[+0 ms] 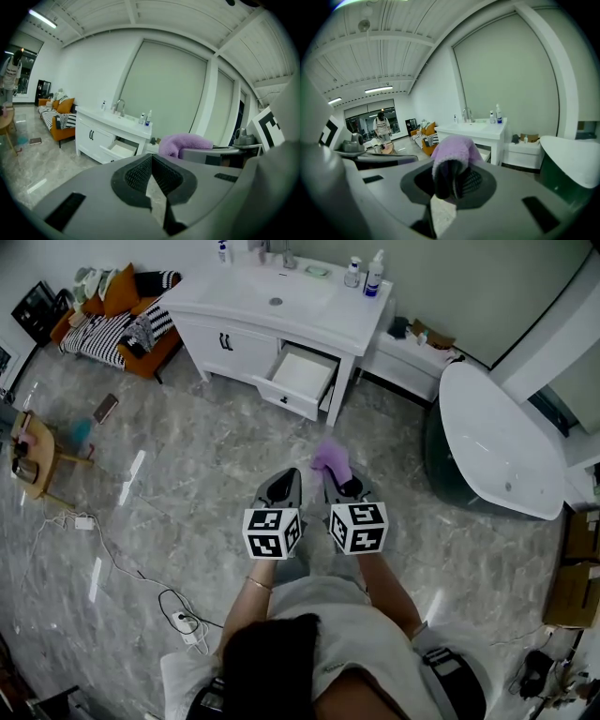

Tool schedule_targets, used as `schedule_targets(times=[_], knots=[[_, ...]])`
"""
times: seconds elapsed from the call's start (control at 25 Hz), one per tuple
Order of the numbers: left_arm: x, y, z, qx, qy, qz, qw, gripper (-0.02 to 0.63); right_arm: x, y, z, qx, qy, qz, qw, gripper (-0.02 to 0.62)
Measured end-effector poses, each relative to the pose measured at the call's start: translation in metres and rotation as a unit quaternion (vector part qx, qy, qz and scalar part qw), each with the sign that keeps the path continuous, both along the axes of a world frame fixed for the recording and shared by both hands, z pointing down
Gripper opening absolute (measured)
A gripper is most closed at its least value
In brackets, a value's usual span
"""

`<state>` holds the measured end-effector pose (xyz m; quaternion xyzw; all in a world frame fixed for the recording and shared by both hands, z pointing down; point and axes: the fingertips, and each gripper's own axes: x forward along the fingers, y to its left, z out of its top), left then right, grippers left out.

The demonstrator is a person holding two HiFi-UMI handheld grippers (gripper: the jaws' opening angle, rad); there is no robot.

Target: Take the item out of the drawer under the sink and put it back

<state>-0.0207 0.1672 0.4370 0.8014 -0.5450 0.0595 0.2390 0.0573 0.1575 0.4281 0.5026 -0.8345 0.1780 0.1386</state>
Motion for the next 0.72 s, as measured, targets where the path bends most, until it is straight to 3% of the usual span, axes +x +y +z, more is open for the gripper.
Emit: schedule_targets(times=[0.72], knots=[[-0.054,-0.083,-0.001,0.008,-0.002,0.021,0.9998,0.005,-0.054,-0.075,0.003,-0.005,-0.001,0.017,1.0,0.078]])
